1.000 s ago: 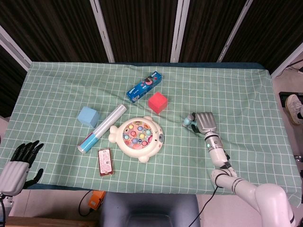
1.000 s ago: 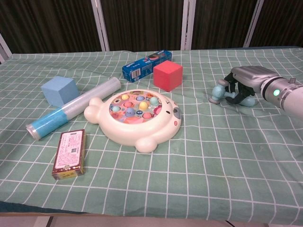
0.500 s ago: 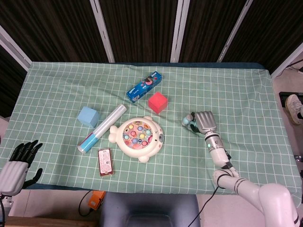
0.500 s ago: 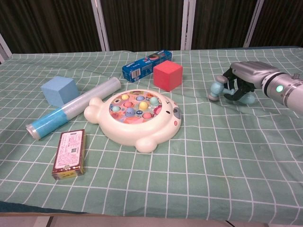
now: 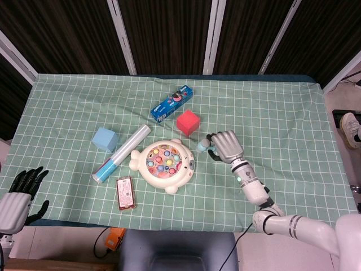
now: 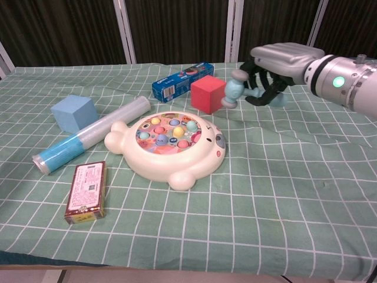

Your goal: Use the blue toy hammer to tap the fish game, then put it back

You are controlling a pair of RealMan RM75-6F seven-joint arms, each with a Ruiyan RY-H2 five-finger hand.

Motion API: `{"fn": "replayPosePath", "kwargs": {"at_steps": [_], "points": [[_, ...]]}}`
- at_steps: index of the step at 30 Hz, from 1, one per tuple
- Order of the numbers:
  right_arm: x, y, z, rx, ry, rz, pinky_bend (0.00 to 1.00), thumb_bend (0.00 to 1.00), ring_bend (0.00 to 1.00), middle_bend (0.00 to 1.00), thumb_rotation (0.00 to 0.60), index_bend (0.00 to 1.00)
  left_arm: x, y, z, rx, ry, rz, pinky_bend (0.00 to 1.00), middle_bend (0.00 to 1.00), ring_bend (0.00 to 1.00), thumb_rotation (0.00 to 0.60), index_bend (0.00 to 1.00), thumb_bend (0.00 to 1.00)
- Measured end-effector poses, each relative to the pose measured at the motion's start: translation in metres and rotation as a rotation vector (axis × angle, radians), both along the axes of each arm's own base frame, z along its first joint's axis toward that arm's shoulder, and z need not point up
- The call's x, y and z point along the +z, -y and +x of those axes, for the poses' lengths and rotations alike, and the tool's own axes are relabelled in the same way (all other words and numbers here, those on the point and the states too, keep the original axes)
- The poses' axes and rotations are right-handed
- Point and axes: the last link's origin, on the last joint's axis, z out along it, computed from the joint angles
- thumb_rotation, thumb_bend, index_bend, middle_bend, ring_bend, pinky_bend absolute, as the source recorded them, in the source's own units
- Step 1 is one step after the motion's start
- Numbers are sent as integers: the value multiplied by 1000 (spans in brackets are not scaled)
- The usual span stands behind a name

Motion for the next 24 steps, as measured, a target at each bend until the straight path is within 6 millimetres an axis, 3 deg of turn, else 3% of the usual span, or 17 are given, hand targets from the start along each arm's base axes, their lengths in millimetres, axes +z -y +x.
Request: {"fn": "replayPosePath", "kwargs": {"at_steps": [7, 15, 18, 24], "points": [[-14, -20, 59, 155, -159, 21, 798, 549, 787, 760, 600, 975, 4, 2, -1, -7, 11, 3, 64, 13, 6, 600, 0, 413], [-50, -36, 115, 201, -266, 55, 798, 549, 785, 759, 600, 975, 10, 5, -3, -8, 26, 14, 63, 13, 10, 600, 0, 413], [-59, -40, 126, 199, -283, 55, 798, 549, 785, 759, 600, 975, 11, 7, -4, -10, 28, 15, 63, 13, 10, 600, 0, 413], [-66, -37, 126, 188, -296, 49, 798, 549, 784, 759, 600, 973, 11, 7, -3, -11, 28, 14, 63, 13, 10, 600, 0, 413]]}}
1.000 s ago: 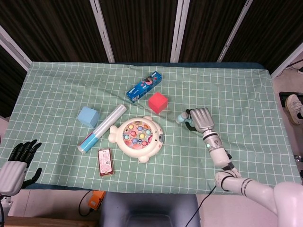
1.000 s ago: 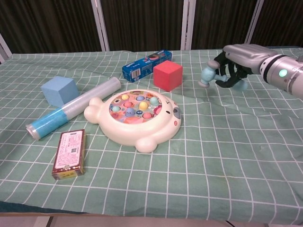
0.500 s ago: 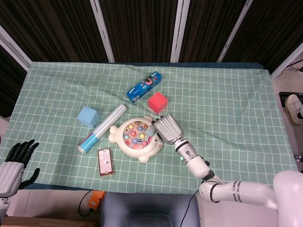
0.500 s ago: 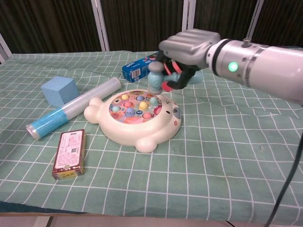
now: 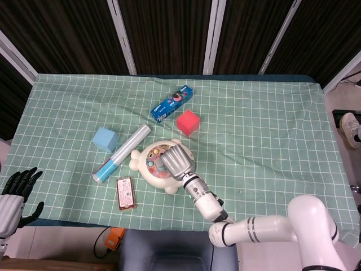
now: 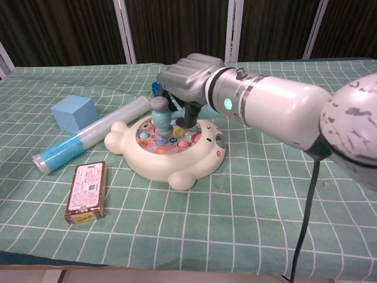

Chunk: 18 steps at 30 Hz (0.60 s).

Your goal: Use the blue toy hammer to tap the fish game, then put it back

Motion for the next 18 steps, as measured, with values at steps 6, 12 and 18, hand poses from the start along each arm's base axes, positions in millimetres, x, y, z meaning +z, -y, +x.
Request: {"fn": "replayPosePath", "kwargs": {"at_steps": [6, 12, 18], "points": [[-6, 3, 1, -7, 8, 1, 798, 549, 784, 759, 600, 971, -1, -2, 0, 1, -1, -5, 64, 13, 10, 600, 0, 413], [-15, 4, -6, -25, -36, 2, 797, 549, 783, 760, 600, 969, -1, -2, 0, 2, 0, -6, 63, 13, 10, 600, 0, 413], [-11, 6, -4, -26, -8, -9, 797, 549, 783, 759, 600, 968, 0, -2, 0, 0, 1, -2, 63, 13, 10, 600, 0, 413]]}}
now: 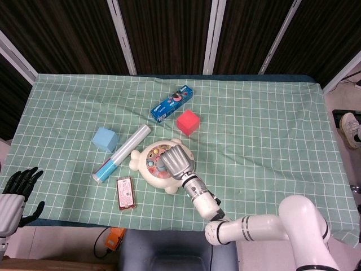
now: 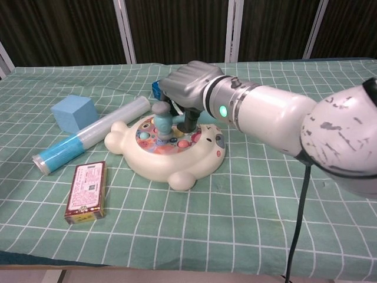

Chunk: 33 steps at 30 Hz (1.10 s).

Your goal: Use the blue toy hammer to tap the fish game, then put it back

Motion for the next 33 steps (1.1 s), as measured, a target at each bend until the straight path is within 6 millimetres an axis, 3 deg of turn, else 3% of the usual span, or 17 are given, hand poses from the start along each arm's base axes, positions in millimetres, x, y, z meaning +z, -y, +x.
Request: {"fn": "replayPosePath", "kwargs": {"at_steps": [8, 21, 33], "points": [[16, 11, -5, -34, 41, -45, 797, 549, 783, 759, 600, 968, 0, 0, 0, 0, -1, 0, 63, 13, 11, 600, 0, 413], [1, 17, -19, -67, -10, -41, 797, 549, 783, 759, 600, 968, 0, -1, 0, 0, 0, 0, 63, 13, 10, 600, 0, 413], [25, 24, -23, -84, 31, -82, 797, 549, 782, 759, 600, 967, -1, 0, 0, 0, -4, -1, 63, 13, 10, 600, 0, 413]]}}
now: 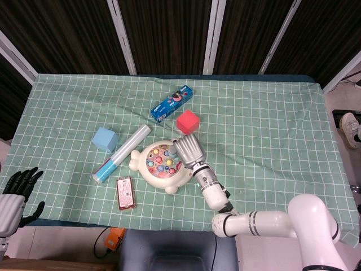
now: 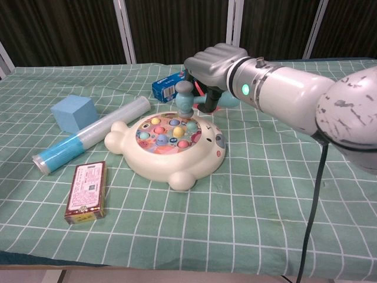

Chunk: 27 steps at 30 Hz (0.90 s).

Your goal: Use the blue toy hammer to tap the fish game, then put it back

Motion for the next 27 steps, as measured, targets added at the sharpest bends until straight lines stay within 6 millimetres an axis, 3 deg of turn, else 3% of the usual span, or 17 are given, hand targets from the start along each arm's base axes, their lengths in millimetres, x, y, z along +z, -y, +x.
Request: {"fn": "replayPosePath", "kwargs": {"at_steps": [12, 17, 22, 27], "points": [[-17, 4, -14, -24, -53, 16, 798, 549, 783, 759, 600, 967, -1, -2, 0, -2, -2, -6, 63, 13, 10, 600, 0, 413], [-15, 4, -13, -21, -39, 11, 798, 549, 783, 759, 600, 967, -1, -1, 0, -3, -2, -5, 64, 13, 10, 600, 0, 413], [11, 6, -16, -14, 32, -31, 797, 549, 783, 759, 600, 967, -1, 0, 0, -2, -9, 0, 63, 13, 10, 600, 0, 413], [50, 11, -51, -35, 100, -81, 797, 548, 783, 759, 600, 967, -3, 1, 1, -1, -19, -1, 63, 13, 10, 600, 0, 413]]}}
